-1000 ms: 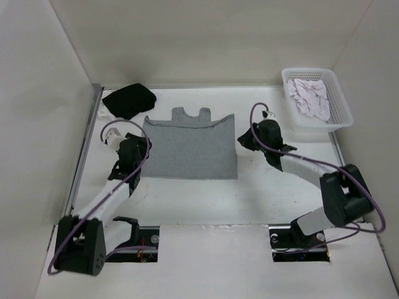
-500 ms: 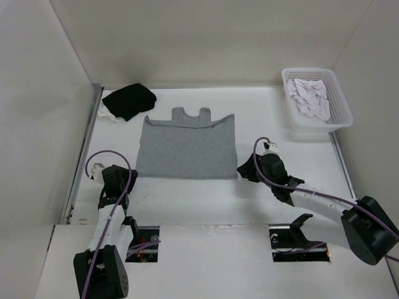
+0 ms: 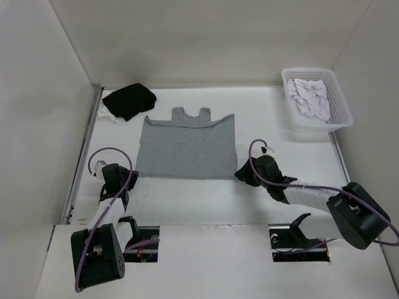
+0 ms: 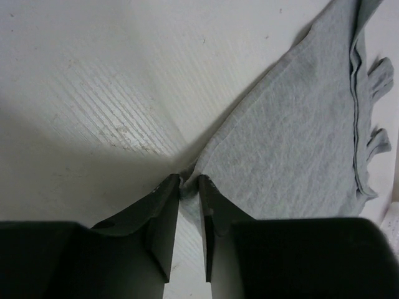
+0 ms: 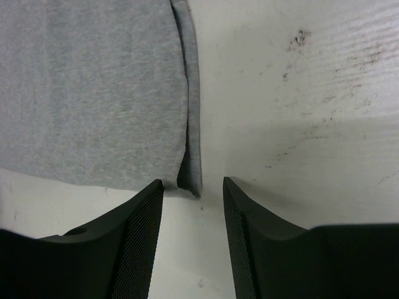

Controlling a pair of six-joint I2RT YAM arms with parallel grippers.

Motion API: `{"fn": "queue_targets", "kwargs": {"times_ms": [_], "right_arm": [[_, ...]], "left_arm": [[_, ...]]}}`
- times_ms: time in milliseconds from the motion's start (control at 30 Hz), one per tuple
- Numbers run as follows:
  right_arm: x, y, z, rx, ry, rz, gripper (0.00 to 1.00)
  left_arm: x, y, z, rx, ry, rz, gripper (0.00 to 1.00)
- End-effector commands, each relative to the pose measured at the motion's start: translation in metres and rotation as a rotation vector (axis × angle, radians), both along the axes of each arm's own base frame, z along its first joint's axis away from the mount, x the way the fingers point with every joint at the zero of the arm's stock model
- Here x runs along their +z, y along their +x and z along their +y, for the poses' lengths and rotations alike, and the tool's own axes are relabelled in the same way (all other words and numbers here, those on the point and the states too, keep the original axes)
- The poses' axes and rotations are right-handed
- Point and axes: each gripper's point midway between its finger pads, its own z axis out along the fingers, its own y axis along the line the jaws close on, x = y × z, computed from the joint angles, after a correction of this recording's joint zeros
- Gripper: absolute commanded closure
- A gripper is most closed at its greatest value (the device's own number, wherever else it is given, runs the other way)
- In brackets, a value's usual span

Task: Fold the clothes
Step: Fold the tank top

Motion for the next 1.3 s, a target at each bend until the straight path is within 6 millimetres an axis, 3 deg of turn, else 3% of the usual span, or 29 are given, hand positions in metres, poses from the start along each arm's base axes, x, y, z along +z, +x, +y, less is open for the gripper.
{"fn": "queue_targets", "kwargs": {"times_ms": [0, 233, 500, 733, 833, 967, 1033, 1133, 1267], "right_arm": [[0.002, 0.000, 0.013, 0.000, 0.073, 0.007, 0.54], [-0.015, -0.008, 0.009, -0.039, 0.085, 0.071, 0.59], [-0.017, -0.014, 0.009, -0.049, 0.106, 0.099, 0.61], [-0.016, -0.010, 0.011, -0.065, 0.124, 0.090, 0.85], [-0.004, -0.005, 0.013, -0.057, 0.141, 0.049, 0.93], [0.033, -0.004, 0.015, -0.032, 0.179, -0.047, 0.97], [0.062, -0.008, 0.015, -0.011, 0.198, -0.114, 0.98], [0.118, -0.023, 0.005, 0.005, 0.196, -0.230, 0.98], [0.204, -0.055, -0.021, 0.010, 0.194, -0.398, 0.99]], "left_arm": [[-0.012, -0.010, -0.004, -0.024, -0.002, 0.058, 0.84], [-0.009, -0.007, -0.002, -0.029, 0.010, 0.047, 0.91], [-0.007, -0.005, -0.001, -0.029, 0.011, 0.030, 0.95], [-0.003, -0.003, -0.003, -0.046, 0.017, 0.015, 0.98], [0.013, 0.004, -0.007, -0.062, 0.004, -0.038, 1.00], [0.062, 0.017, -0.021, -0.098, 0.003, -0.156, 1.00], [0.089, 0.020, -0.031, -0.124, -0.004, -0.212, 1.00], [0.156, 0.018, -0.050, -0.175, -0.002, -0.352, 1.00], [0.275, -0.009, -0.067, -0.223, 0.033, -0.598, 1.00]]}}
